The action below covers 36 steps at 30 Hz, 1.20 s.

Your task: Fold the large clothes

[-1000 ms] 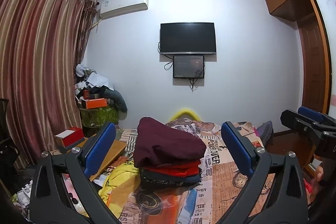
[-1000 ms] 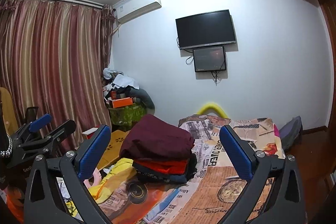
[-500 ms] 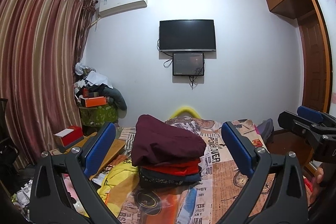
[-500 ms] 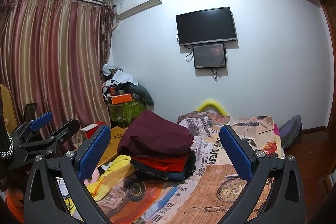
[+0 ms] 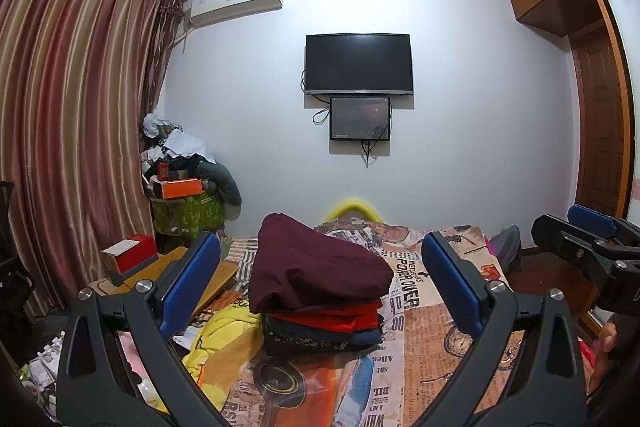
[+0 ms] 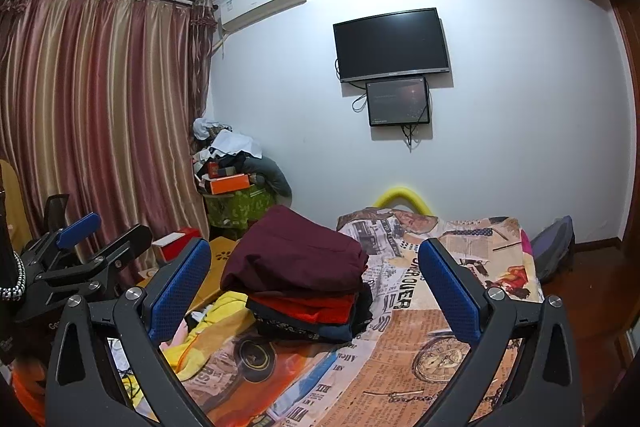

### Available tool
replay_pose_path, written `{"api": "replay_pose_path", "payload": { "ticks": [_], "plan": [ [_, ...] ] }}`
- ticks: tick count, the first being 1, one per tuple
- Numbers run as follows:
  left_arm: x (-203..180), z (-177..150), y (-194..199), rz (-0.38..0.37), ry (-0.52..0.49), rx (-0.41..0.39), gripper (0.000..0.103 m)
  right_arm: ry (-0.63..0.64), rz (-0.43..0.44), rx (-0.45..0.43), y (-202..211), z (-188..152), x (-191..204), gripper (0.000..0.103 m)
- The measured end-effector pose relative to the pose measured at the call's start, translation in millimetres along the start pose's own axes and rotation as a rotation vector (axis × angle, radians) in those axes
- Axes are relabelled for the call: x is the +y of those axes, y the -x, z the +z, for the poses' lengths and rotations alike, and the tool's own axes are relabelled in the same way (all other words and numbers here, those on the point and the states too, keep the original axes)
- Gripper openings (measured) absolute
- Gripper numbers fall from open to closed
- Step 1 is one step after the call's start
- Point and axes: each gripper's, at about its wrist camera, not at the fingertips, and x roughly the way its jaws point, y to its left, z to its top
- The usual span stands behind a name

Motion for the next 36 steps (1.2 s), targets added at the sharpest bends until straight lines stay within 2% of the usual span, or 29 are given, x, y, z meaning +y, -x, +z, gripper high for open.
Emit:
{"api": "replay_pose_path", "payload": {
  "ticks": [36],
  "plan": [
    [-0.1,-0.9,-6.1,-0.02,0.046,0.03,0.101,-0.026,-0.02,0.014,-0.3,-3.6,-5.7,0.103]
  ]
}}
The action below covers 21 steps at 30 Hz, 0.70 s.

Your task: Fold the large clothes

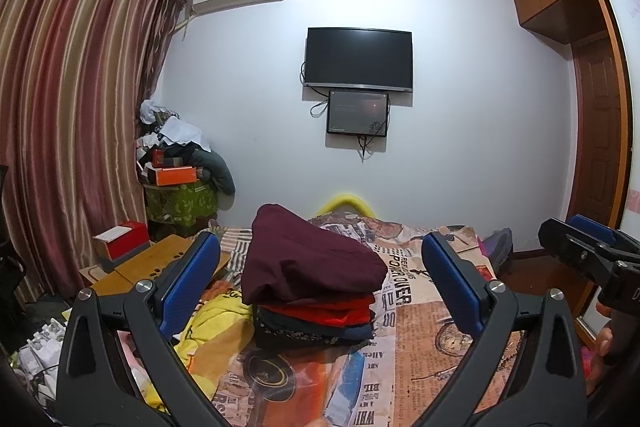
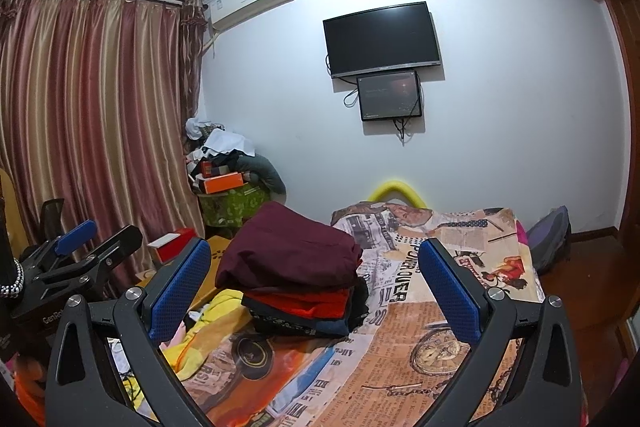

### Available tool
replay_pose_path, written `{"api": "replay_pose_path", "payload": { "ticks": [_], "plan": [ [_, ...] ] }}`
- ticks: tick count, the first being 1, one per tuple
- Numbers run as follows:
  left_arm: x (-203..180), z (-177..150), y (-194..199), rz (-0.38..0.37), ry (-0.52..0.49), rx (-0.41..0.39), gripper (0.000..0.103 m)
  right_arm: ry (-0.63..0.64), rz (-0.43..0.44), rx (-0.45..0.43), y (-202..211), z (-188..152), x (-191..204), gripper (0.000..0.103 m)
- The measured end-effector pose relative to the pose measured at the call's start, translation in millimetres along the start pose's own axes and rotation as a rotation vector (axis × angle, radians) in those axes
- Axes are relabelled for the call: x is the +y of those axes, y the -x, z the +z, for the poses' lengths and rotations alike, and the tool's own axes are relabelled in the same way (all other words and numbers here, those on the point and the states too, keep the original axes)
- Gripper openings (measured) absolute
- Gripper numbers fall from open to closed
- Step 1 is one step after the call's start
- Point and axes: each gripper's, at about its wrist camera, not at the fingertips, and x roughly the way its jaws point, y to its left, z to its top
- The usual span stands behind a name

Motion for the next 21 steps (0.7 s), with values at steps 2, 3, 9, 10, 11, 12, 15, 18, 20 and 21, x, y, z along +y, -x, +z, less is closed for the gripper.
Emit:
{"api": "replay_pose_path", "payload": {
  "ticks": [2,3,9,10,11,12,15,18,20,21],
  "plan": [
    [-0.5,-0.4,-0.4,-0.001,-0.001,0.001,0.101,-0.001,0.0,0.0,0.1,-0.4,-0.2,0.103],
    [-0.6,-0.5,-0.2,-0.002,-0.001,0.001,0.101,-0.002,-0.001,0.001,0.2,-0.1,-0.2,0.103],
    [0.7,-2.1,0.7,-0.001,0.004,0.0,0.101,-0.005,-0.004,0.004,-1.2,-1.2,-0.5,0.103],
    [0.9,-2.1,0.9,0.003,0.006,-0.004,0.101,-0.004,-0.007,0.004,-1.7,-1.7,-0.4,0.103],
    [1.1,-2.0,0.4,0.003,0.006,-0.005,0.101,0.0,-0.013,0.004,-1.8,-2.0,0.1,0.103],
    [1.5,-2.2,-0.3,0.002,0.004,-0.002,0.101,0.002,-0.016,0.004,-1.8,-2.5,0.4,0.103],
    [0.7,-2.5,-1.7,-0.003,0.004,0.003,0.101,0.002,-0.016,0.007,-3.0,-2.5,1.5,0.103],
    [0.4,-4.0,-1.8,-0.006,0.006,0.005,0.101,0.004,-0.022,0.008,-3.4,-3.1,1.6,0.103],
    [0.3,-4.7,-2.5,-0.007,0.006,0.009,0.101,0.006,-0.026,0.01,-4.3,-2.9,2.4,0.103],
    [0.0,-5.0,-2.9,-0.008,0.004,0.011,0.101,0.006,-0.025,0.011,-4.6,-2.9,2.4,0.103]
  ]
}}
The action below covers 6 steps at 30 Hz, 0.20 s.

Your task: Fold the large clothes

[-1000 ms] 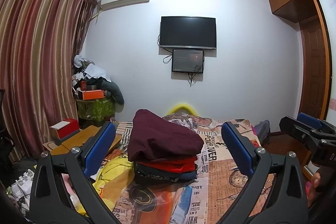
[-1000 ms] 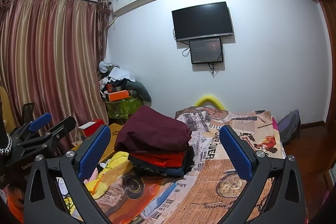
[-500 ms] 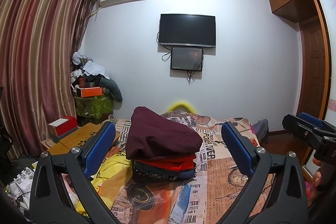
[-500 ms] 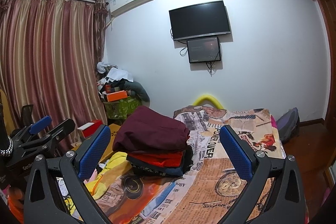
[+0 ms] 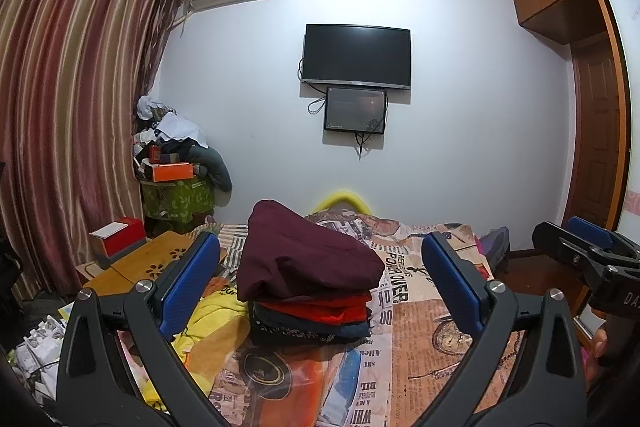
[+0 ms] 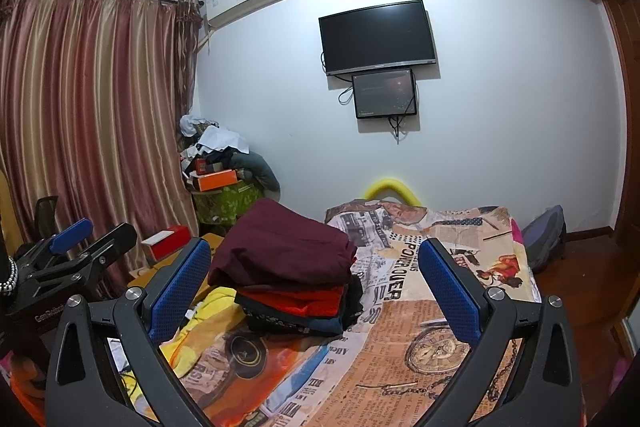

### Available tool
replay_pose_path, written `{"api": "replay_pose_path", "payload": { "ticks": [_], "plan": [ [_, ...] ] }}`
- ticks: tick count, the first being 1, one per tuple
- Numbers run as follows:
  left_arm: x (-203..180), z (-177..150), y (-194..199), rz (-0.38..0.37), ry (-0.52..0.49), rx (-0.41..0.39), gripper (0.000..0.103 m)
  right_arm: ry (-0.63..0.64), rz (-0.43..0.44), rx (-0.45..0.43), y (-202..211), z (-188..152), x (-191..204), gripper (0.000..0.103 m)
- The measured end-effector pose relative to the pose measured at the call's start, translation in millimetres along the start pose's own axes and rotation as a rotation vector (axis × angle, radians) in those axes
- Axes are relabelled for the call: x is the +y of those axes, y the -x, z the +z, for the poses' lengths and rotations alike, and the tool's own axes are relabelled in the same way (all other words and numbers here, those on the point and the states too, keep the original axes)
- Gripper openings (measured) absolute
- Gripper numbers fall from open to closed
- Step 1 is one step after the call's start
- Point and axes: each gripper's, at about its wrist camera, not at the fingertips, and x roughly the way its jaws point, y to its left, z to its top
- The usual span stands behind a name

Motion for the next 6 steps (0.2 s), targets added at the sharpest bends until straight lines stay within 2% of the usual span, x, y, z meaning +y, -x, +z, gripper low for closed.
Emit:
{"api": "replay_pose_path", "payload": {
  "ticks": [6],
  "plan": [
    [-0.1,-3.6,-3.1,-0.002,-0.006,0.011,0.101,-0.005,0.001,0.009,-3.5,0.1,-0.6,0.103]
  ]
}}
